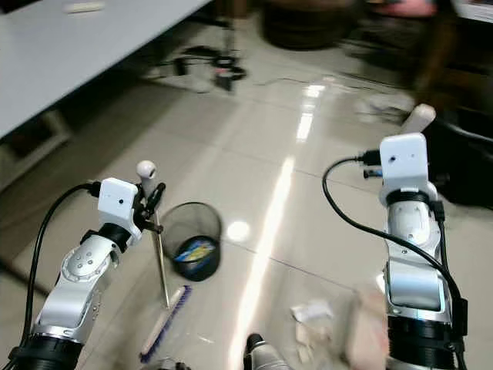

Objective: Sweep floor

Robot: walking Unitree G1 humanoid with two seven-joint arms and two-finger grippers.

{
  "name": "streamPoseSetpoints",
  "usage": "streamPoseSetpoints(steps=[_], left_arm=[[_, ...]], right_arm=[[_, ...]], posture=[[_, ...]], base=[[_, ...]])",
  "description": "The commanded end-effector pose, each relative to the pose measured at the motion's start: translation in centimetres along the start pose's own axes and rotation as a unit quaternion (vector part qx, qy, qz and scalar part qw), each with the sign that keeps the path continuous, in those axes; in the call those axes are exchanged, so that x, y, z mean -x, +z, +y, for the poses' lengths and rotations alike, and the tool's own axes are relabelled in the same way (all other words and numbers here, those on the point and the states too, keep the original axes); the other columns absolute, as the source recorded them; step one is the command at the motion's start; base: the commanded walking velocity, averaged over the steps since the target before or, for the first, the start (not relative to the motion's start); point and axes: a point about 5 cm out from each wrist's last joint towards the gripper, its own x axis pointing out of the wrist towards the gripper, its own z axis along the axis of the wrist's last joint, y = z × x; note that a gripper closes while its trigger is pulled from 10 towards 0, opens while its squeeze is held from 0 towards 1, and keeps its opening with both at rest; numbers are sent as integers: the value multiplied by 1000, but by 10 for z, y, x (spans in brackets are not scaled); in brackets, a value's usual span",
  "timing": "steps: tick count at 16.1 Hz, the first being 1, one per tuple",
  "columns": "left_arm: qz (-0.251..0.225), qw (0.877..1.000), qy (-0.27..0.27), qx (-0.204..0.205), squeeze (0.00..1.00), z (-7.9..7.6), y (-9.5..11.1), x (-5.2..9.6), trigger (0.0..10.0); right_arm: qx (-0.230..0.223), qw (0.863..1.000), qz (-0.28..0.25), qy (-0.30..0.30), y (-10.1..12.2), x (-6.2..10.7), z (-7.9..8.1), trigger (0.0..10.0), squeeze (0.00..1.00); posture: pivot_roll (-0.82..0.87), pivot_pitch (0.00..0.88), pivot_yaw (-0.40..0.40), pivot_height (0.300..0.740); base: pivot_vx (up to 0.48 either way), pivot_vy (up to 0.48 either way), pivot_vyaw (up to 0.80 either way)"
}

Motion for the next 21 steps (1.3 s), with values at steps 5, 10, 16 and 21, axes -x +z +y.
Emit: streamPoseSetpoints(steps=[5, 10, 16, 21], left_arm=[[-16, 1000, 12, 4, 0, 2, 5, 0, 10000], [-31, 999, 10, -11, 0, 2, 13, -5, 10000], [-38, 999, 16, -10, 0, -2, 19, -12, 10000], [-36, 999, 23, -16, 0, -3, 19, -16, 10000]], right_arm=[[-64, 998, -28, 2, 17, 3, 12, 10000, 0], [-112, 994, -17, -8, 16, 9, 21, 10000, 0], [-147, 989, -28, 13, 20, 8, 31, 10000, 0], [-121, 991, -31, 47, 19, 11, 40, 10000, 0]], posture=[[-44, 77, 33, 740], [-45, 66, 43, 740], [-43, 60, 39, 740], [-44, 73, 42, 740]], base=[[0, 0, -800], [0, 0, -800], [0, -346, -267], [0, -434, 0]])
